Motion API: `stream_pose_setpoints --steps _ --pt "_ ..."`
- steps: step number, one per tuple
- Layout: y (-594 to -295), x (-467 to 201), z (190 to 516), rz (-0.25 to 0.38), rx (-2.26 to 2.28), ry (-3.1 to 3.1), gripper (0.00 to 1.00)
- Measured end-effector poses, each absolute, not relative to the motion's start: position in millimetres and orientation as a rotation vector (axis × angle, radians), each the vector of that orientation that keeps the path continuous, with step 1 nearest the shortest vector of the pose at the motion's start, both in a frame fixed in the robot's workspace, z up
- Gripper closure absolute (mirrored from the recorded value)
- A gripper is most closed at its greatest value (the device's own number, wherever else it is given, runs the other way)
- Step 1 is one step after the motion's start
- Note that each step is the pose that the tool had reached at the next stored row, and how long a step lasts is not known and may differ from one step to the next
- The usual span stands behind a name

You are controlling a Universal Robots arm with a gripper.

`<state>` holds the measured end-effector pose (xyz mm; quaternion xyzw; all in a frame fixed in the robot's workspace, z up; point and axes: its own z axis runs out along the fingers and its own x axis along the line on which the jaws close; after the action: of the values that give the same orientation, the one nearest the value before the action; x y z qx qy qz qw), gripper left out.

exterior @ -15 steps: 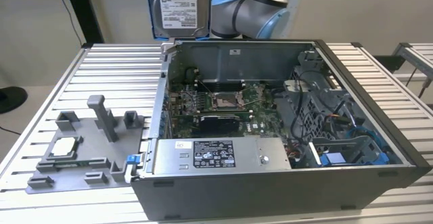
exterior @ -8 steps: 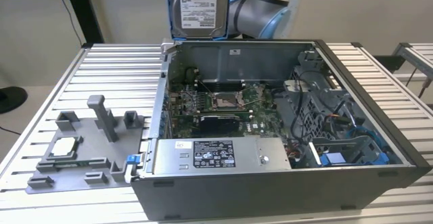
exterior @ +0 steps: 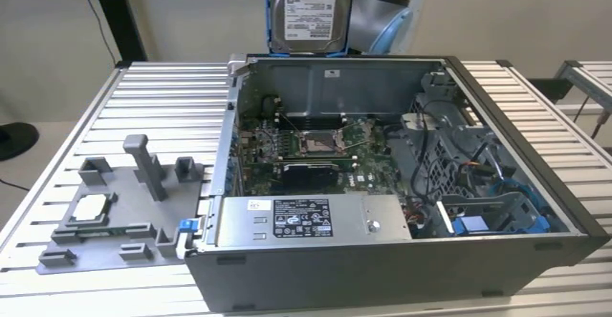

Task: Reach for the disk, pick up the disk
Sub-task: 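Pick up the disk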

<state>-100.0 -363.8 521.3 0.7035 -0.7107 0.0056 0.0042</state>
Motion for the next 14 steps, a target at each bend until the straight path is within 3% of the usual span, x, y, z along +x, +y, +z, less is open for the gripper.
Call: stream_pose_setpoints --steps 14 --pt "-364 -36 521 0.018 2.204 -2.227 1.0"
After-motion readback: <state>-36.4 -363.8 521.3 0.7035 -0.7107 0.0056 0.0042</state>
